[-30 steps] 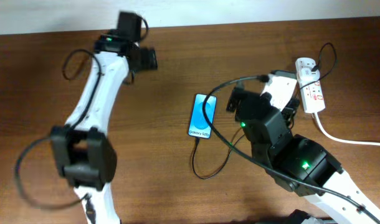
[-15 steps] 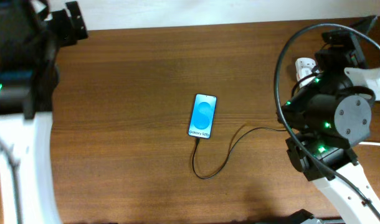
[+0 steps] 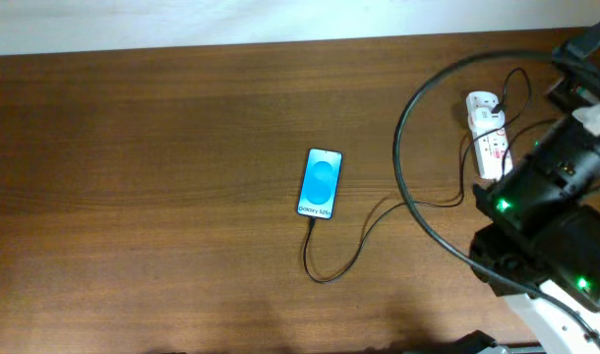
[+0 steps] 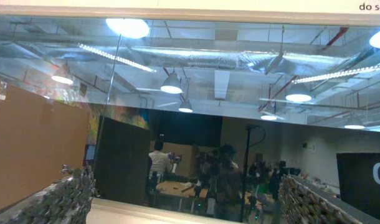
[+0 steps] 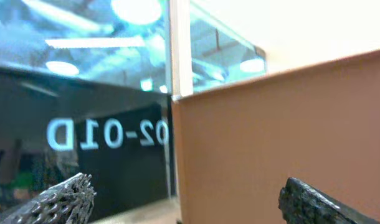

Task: Plug charger to phone and switch on socket

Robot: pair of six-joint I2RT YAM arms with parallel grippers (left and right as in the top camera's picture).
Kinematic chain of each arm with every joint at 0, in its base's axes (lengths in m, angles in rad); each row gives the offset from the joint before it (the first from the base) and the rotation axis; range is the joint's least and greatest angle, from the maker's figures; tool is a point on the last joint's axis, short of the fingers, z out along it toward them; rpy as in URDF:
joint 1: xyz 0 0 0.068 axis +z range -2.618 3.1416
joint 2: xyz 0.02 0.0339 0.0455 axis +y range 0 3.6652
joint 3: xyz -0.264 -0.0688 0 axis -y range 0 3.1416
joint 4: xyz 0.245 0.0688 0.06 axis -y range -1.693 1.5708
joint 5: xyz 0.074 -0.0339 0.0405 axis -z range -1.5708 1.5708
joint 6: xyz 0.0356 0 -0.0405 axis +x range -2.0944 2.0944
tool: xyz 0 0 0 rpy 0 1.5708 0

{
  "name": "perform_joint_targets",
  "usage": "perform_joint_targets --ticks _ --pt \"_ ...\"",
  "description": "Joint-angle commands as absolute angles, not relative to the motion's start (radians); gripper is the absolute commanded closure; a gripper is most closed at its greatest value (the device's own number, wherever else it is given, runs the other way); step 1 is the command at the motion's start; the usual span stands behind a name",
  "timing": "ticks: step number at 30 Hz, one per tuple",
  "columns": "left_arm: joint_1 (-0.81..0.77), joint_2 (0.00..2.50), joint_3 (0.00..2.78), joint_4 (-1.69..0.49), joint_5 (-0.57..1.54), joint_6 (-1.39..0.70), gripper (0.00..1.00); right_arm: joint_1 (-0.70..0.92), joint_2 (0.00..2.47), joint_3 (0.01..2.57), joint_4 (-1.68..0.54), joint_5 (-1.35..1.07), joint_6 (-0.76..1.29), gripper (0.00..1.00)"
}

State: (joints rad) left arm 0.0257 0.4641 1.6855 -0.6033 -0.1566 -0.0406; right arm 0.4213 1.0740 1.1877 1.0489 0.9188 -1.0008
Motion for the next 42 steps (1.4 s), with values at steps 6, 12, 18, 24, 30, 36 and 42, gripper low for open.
perform_joint_targets --ticks 6,12,18,24,30,36,42 --pt "0.027 0.428 1.617 -0.587 -0.154 -0.021 0.01 0.302 0.538 1.195 0.056 0.819 -0.712 0.01" --pt "0.027 0.300 1.475 -0.550 -0.154 -0.021 0.01 0.034 0.235 1.194 -0.403 0.420 -0.231 0.01" --pt "0.027 0.162 1.317 -0.519 -0.154 -0.021 0.01 -0.115 0.207 1.141 -0.585 -0.212 0.122 0.01" --pt "0.027 0.162 1.033 -0.320 -0.162 -0.021 0.01 -0.114 0.212 1.060 -0.218 -0.198 0.121 0.01" --pt "0.100 0.002 0.649 -0.068 -0.335 -0.021 0.01 -0.111 0.179 1.016 -0.239 -0.353 0.206 0.01" --pt "0.176 0.006 0.649 -0.064 -0.382 -0.010 0.01 -0.110 0.006 0.829 -0.180 -0.409 0.379 0.01" --pt "0.180 0.006 0.649 0.010 -0.276 -0.014 0.01 -0.143 0.005 0.830 -0.111 -0.284 0.379 0.01"
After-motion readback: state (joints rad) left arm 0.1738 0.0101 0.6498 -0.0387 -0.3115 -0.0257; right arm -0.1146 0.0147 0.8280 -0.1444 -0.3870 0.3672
